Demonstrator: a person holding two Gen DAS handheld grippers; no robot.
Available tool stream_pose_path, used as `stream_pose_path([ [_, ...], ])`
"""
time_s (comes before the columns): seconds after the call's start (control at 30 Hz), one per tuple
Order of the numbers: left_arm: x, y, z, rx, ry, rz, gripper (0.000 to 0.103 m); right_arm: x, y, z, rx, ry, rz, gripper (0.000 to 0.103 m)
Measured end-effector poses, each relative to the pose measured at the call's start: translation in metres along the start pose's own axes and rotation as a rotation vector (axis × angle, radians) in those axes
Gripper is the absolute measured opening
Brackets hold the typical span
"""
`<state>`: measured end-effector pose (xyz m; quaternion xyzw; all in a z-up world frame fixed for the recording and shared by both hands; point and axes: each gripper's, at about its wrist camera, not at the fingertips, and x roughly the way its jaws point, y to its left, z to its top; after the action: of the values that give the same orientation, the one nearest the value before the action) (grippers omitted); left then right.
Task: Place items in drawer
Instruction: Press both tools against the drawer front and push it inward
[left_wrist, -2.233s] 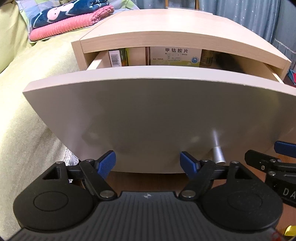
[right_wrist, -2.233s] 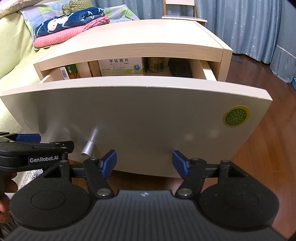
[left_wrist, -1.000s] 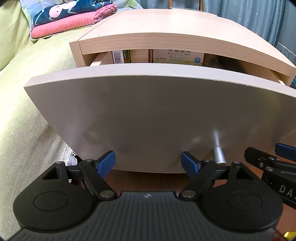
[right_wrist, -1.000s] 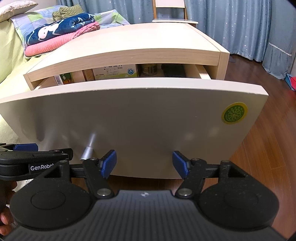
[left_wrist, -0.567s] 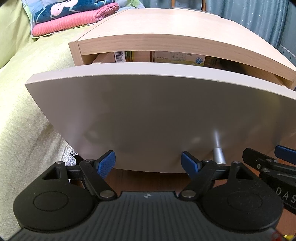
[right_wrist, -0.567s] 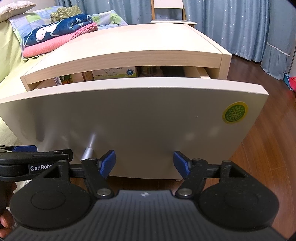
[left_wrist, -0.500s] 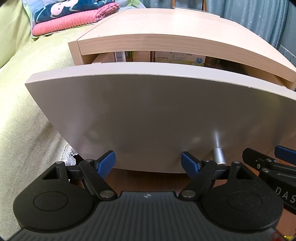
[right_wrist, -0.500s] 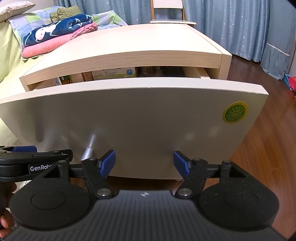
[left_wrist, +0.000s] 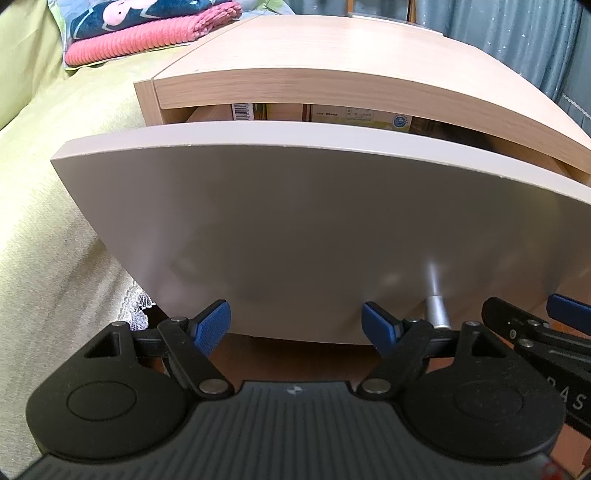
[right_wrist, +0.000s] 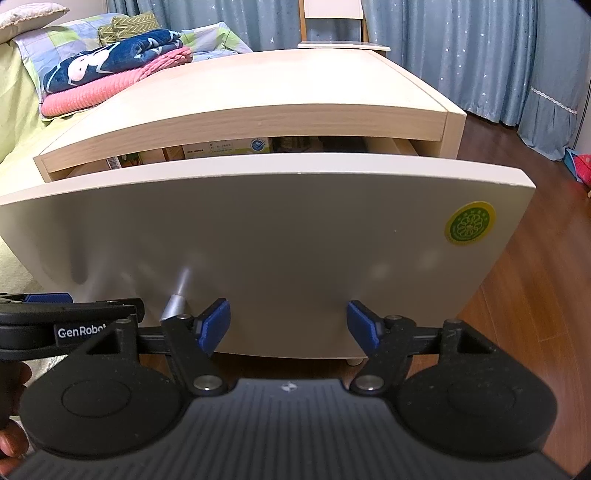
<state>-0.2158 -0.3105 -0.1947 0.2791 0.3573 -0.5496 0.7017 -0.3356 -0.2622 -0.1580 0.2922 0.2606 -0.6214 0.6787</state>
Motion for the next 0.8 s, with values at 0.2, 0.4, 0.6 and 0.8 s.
stream_pose_path([
  [0.2,0.0004,-0.0009,0.0026,-0.003,0.0,-0.001,0.08,0.0012,0.0007,0.0007,0.0,-0.003,-0.005,0.067],
  [0.4,-0.0011,-0.0005,0.0038,-0.008,0.001,-0.003,0.08,0.0024,-0.0005,0.0015,0.0,-0.004,-0.008,0.068],
  [0.6,-0.0016,-0.0015,0.005,-0.012,0.003,-0.003,0.08,0.0039,-0.0007,0.0027,-0.001,-0.006,-0.011,0.068],
  [0.8,-0.0028,-0.0021,0.0063,-0.017,0.003,-0.006,0.08,0.0055,-0.0002,0.0029,-0.003,-0.01,-0.015,0.068],
])
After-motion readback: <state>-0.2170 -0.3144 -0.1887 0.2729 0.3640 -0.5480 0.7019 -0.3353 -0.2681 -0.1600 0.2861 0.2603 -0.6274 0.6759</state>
